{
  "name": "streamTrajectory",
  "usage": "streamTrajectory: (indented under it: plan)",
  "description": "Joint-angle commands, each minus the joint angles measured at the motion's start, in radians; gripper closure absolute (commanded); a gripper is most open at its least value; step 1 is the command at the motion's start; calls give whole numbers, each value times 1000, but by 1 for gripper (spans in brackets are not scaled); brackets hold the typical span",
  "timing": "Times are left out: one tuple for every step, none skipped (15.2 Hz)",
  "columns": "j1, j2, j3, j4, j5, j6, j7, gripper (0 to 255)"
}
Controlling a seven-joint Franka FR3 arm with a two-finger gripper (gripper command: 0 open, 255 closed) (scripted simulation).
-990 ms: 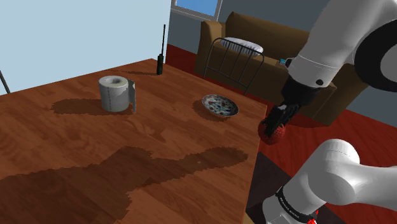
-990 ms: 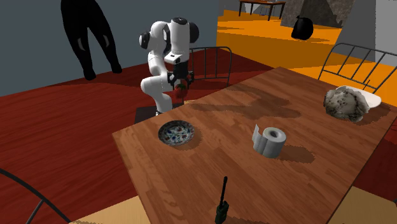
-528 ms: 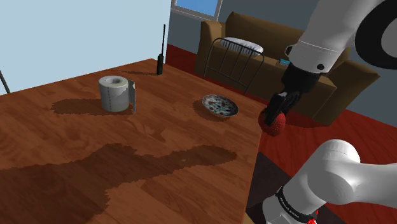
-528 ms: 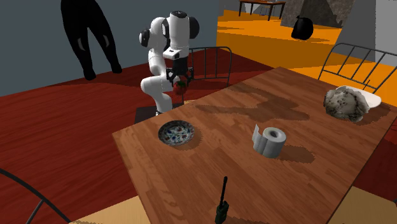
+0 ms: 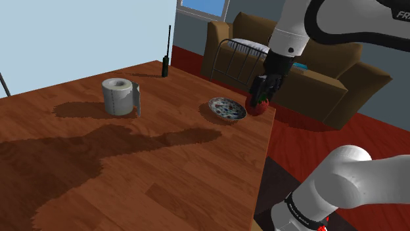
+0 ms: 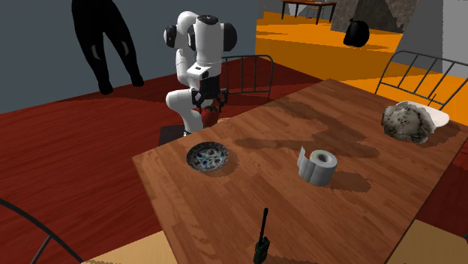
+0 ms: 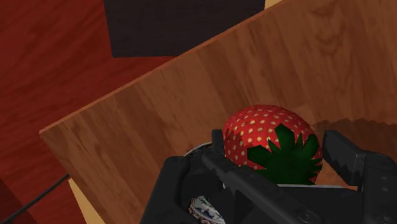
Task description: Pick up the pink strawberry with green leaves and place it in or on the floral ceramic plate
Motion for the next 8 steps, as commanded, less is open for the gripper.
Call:
streamTrajectory:
  plan:
    - [-18,71,-11,45,-19,26,-18,255]
    - [-26,110,-14,70,-27,40,-24,255]
    - [-34,148,-17,96,-35,53,-30,255]
    - [-42,187,-19,123,-43,64,-35,255]
    - [-49,225,-22,152,-50,74,-40,255]
    - [-56,264,-24,181,-58,82,-44,255]
    - [-67,327,-26,232,-69,94,-51,255]
    - [-67,325,-26,218,-69,107,-50,255]
